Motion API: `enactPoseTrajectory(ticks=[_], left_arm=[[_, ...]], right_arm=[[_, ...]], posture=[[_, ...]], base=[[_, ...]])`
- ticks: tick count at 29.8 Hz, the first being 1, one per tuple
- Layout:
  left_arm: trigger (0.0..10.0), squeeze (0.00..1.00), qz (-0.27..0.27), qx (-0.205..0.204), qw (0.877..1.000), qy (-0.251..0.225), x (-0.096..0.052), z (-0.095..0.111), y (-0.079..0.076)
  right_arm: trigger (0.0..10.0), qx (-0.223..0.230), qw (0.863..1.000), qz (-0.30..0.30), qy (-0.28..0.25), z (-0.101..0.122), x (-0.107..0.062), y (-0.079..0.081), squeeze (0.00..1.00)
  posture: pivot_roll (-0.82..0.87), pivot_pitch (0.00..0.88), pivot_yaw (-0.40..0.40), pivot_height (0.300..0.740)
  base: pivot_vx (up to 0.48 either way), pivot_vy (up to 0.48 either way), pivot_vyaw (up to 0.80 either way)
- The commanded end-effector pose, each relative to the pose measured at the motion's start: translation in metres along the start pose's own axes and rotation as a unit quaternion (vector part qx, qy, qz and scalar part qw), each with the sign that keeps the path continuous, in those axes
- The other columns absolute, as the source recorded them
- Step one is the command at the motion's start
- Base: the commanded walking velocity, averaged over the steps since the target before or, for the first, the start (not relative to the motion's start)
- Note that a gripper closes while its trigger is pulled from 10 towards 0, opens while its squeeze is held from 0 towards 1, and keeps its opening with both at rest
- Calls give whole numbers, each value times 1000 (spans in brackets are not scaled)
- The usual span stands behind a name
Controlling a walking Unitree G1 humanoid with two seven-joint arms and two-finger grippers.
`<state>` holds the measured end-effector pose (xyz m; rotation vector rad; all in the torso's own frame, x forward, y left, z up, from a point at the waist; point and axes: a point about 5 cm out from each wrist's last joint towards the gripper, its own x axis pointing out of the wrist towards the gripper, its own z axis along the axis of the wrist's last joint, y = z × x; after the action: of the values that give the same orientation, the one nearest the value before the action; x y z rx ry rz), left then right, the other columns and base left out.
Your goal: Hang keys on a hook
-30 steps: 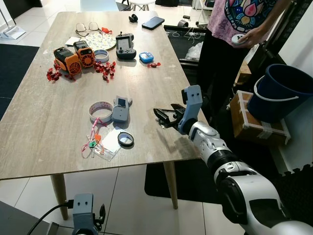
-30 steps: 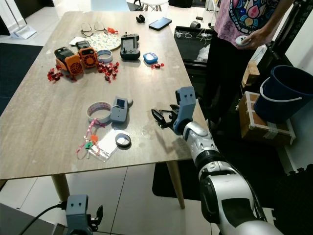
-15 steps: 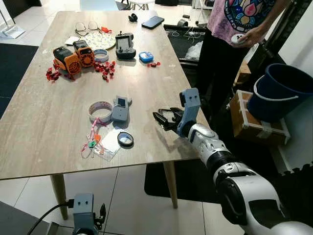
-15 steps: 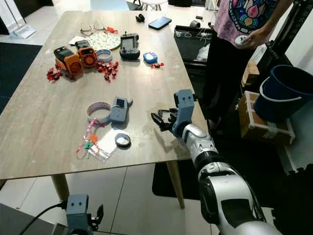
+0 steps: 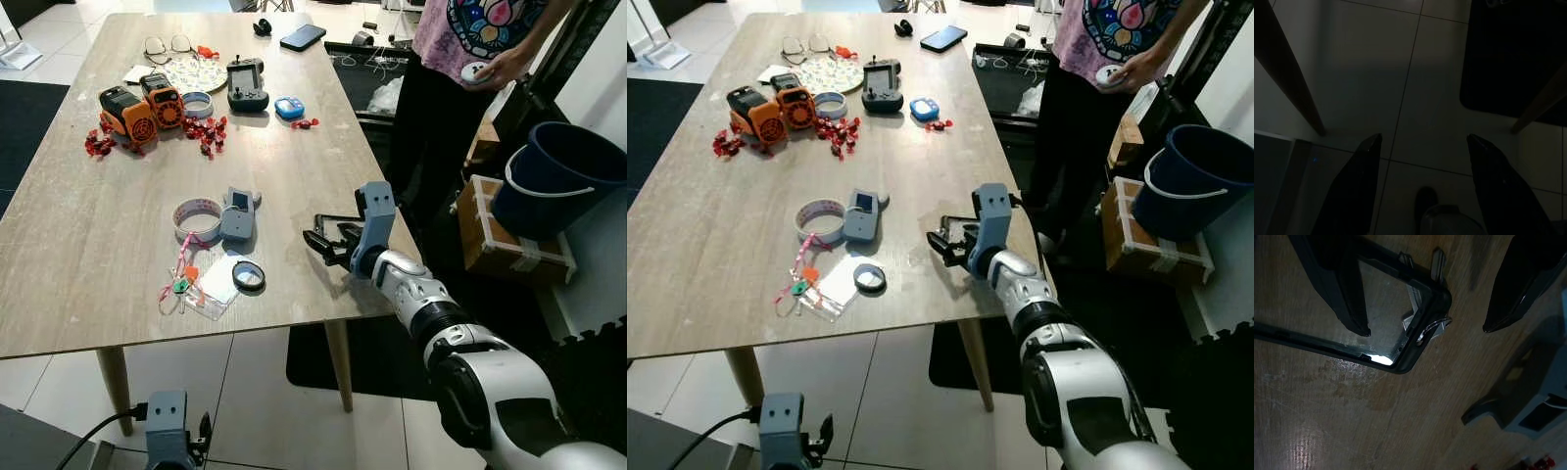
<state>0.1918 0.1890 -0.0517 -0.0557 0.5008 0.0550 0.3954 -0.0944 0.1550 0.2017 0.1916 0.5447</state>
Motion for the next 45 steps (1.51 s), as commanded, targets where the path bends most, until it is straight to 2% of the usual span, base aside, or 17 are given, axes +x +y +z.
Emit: enactPoseTrajectory(ticks=[1, 5, 6, 8, 11, 13, 15, 19, 20, 21, 31, 32, 33, 34, 35, 36, 45], left_arm=[[10000, 0, -1, -5, 1000, 17, -4, -8, -4], [10000, 0, -1, -6, 1000, 19, -4, -8, -5], [10000, 0, -1, -7, 1000, 19, -4, -9, -5], [10000, 0, -1, -8, 1000, 20, -4, -9, -4], [10000, 0, 0, -8, 1000, 21, -4, -9, -4], [10000, 0, 0, -8, 1000, 21, -4, -9, -4], [10000, 0, 0, -7, 1000, 22, -4, -9, -4], [10000, 0, 0, -7, 1000, 22, -4, -9, -4], [10000, 0, 0, -7, 1000, 22, -4, -9, -4], [10000, 0, 0, -7, 1000, 22, -4, -9, -4], [10000, 0, -1, -5, 1000, 22, -3, -8, -4], [10000, 0, -1, -5, 1000, 22, -3, -8, -4], [10000, 0, -1, -5, 1000, 22, -3, -8, -4], [10000, 0, -2, -4, 1000, 22, -3, -8, -4], [10000, 0, -2, -4, 1000, 22, -3, -8, -4], [10000, 0, -3, -3, 1000, 22, -3, -8, -4], [10000, 0, -3, -2, 1000, 22, -2, -7, -4]], right_arm=[[10000, 29, 999, -3, 36, -18, -2, 1, 0], [10000, 47, 998, 8, 48, -19, -1, 3, 0], [9255, 50, 997, 8, 50, -19, -1, 3, 0], [10000, 54, 997, 4, 55, -20, -1, 3, 0], [10000, 47, 997, 0, 57, -19, 0, 3, 0], [10000, -25, 998, 5, 56, -17, 0, 3, 0], [10000, -113, 991, 11, 67, -20, -1, 4, 0], [10000, -149, 986, 20, 68, -21, -1, 6, 0], [10000, -190, 979, 25, 70, -22, -2, 7, 0], [10000, -206, 975, 26, 72, -23, -2, 7, 0], [10000, -216, 973, 32, 71, -25, -3, 7, 0], [7059, -215, 973, 35, 71, -25, -4, 7, 0], [7059, -215, 973, 35, 71, -25, -4, 7, 0], [3373, -214, 974, 38, 71, -26, -4, 7, 0], [3373, -214, 974, 38, 71, -26, -4, 7, 0], [0, -213, 974, 40, 71, -26, -4, 7, 0], [0, -209, 974, 43, 71, -27, -4, 8, 0]], posture=[[64, 213, -49, 740], [63, 212, -49, 740], [63, 212, -49, 740], [64, 211, -50, 740], [64, 209, -50, 740], [63, 209, -49, 740], [63, 207, -49, 740], [64, 209, -49, 740], [64, 207, -50, 740], [65, 208, -49, 740], [65, 205, -48, 740], [65, 206, -48, 740], [65, 206, -48, 740], [65, 204, -48, 740], [65, 204, -48, 740], [65, 205, -47, 740], [69, 203, -48, 740]], base=[[0, 0, 0], [0, 0, 0], [0, 0, 0], [0, 0, 0], [0, 0, 0], [0, 0, 0], [0, 0, 0], [0, 0, 0], [0, 0, 0], [0, 0, 0], [0, 0, 0], [0, 0, 0], [0, 0, 0], [0, 0, 0], [0, 0, 0], [0, 0, 0], [0, 0, 0]])
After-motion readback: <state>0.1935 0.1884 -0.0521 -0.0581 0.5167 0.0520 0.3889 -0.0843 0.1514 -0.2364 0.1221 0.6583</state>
